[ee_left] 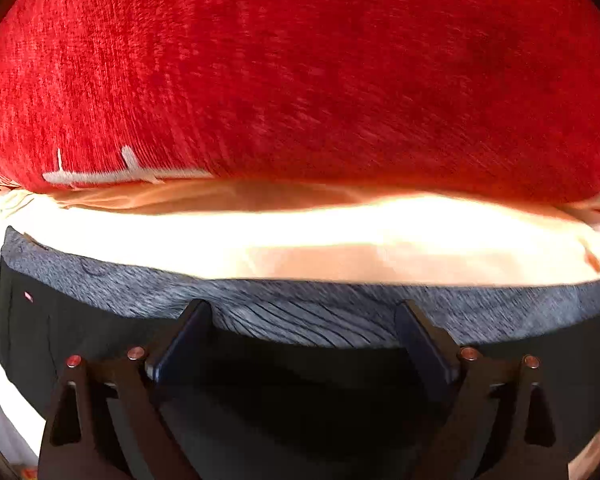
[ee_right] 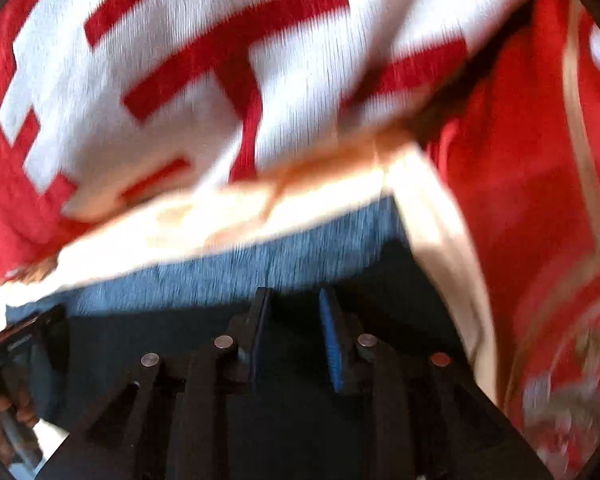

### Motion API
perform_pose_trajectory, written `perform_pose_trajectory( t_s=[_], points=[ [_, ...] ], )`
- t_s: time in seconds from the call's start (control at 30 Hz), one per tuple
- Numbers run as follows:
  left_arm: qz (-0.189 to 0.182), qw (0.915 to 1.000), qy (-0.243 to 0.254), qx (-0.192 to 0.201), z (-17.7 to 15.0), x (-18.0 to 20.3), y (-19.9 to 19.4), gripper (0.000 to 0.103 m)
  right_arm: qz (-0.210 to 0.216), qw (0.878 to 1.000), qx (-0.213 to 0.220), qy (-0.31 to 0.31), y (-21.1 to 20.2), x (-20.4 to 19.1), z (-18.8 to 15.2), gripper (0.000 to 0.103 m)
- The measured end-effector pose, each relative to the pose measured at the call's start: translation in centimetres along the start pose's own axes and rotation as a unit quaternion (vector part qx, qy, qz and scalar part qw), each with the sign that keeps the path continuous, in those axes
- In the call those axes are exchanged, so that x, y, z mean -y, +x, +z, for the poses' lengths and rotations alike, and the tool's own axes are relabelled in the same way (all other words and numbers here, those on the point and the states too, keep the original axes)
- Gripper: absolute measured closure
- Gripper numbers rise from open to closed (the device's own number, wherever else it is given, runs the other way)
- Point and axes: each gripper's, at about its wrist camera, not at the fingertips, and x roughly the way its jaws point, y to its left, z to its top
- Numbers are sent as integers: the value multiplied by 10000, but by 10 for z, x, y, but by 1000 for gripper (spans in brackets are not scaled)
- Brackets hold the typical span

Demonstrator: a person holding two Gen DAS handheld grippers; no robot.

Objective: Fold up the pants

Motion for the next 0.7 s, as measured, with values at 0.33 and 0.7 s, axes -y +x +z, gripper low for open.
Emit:
perform_pose_trajectory(
  t_s=[0.33, 0.7],
  points=[
    [211, 9998, -7, -67, -31, -65, -48, 9, 797, 9927, -486, 764, -42, 10, -21, 73],
    [72, 9984, 241, -498, -142, -141, -64, 9, 1590, 9730, -1541, 648, -74, -58, -145, 67]
  ],
)
